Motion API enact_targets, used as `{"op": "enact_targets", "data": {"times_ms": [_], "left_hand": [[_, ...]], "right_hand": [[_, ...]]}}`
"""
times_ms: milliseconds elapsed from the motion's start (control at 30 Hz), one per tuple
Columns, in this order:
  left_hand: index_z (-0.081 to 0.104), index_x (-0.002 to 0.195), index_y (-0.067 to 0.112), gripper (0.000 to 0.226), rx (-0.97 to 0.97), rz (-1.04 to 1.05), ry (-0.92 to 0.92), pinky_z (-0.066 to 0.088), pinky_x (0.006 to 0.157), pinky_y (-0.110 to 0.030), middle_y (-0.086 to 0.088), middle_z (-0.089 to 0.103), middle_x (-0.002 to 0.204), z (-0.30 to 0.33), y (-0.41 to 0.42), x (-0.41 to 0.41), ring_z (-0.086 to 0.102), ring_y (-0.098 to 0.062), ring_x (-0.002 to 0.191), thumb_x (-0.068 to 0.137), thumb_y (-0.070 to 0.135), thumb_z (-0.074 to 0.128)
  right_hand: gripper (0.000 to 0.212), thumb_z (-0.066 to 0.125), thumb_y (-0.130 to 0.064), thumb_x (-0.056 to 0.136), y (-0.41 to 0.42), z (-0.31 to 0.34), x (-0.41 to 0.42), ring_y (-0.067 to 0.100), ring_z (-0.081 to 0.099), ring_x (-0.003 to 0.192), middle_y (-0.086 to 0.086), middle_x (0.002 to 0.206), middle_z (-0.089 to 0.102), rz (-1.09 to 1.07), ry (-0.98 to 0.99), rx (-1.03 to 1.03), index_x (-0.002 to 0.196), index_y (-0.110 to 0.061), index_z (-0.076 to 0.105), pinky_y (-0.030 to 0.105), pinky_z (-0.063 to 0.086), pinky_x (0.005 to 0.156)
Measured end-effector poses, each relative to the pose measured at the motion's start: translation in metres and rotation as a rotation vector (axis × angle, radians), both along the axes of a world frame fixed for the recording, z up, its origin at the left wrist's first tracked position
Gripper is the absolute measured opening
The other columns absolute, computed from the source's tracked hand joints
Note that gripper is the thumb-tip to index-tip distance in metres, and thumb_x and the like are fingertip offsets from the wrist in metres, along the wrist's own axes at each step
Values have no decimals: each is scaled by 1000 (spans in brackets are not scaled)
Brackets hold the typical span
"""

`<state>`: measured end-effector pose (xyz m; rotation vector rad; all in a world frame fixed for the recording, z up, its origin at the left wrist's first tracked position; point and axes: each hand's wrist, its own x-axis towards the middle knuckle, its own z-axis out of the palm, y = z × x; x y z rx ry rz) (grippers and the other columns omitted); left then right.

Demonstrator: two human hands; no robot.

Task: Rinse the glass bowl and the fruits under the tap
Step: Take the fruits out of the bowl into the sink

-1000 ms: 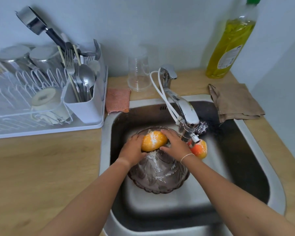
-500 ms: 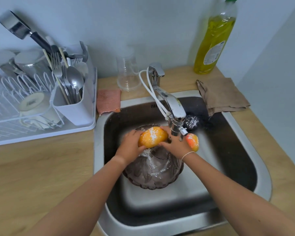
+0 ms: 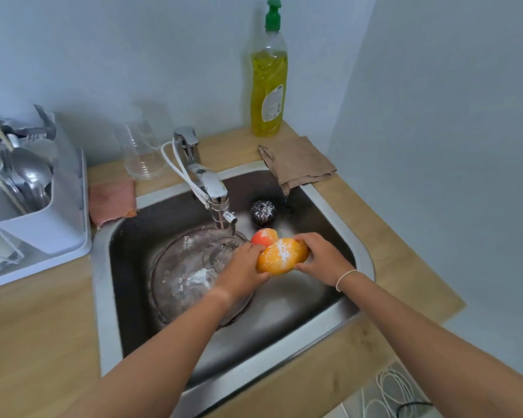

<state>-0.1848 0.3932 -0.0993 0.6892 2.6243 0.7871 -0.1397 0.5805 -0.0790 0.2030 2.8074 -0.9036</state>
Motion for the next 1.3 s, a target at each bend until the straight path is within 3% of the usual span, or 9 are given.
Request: {"op": "enact_targets", "data": {"times_ms": [200, 467, 633, 900, 1033, 1300], "left_hand": [[45, 133, 14, 64, -63, -44, -24, 35, 102, -34, -12, 49, 129, -10, 22, 10, 47, -29, 120, 76, 28, 71], [46, 131, 14, 60, -232, -80, 27, 36, 100, -36, -9, 51, 130, -24, 39, 7, 46, -29, 119, 78, 33, 67], [47, 128, 13, 55, -366, -121, 83, 40, 96, -38, -8, 52, 128, -29, 45, 5, 44, -28, 119, 81, 37, 63], [43, 133, 13, 60, -336, -134, 65, 38, 101, -38, -9, 49, 131, -26, 41, 4, 43, -30, 119, 81, 35, 64], [42, 135, 13, 63, -240, -54, 34, 33, 105, -34, -10, 48, 133, -17, 26, 8, 42, -29, 123, 80, 33, 65], [39, 139, 14, 60, -99, 318, -40, 29, 111, -33, -7, 44, 141, -7, -28, 9, 35, -23, 134, 85, 29, 63]], "right_hand": [[54, 68, -11, 72, 11, -5, -4, 31, 54, 109, 12, 125, 46, -5, -164, 97, 121, -12, 46, 38, 45, 94], [52, 64, -6, 76, 16, -22, -18, 36, 53, 111, 15, 129, 43, 21, -283, 172, 122, -10, 43, 40, 45, 95], [51, 64, -5, 77, 18, -31, -23, 36, 53, 113, 16, 131, 42, 50, -310, 193, 124, -9, 42, 39, 45, 96], [44, 60, -4, 79, 17, -33, -24, 38, 54, 111, 16, 129, 45, 79, -279, 244, 120, -7, 45, 40, 46, 91], [50, 61, -6, 79, 16, -25, -25, 37, 52, 115, 16, 132, 42, 92, -294, 234, 126, -9, 43, 40, 44, 95], [52, 60, -10, 84, 20, -6, -20, 28, 48, 122, 10, 138, 42, 1, -243, 158, 132, -15, 41, 34, 41, 99]]}}
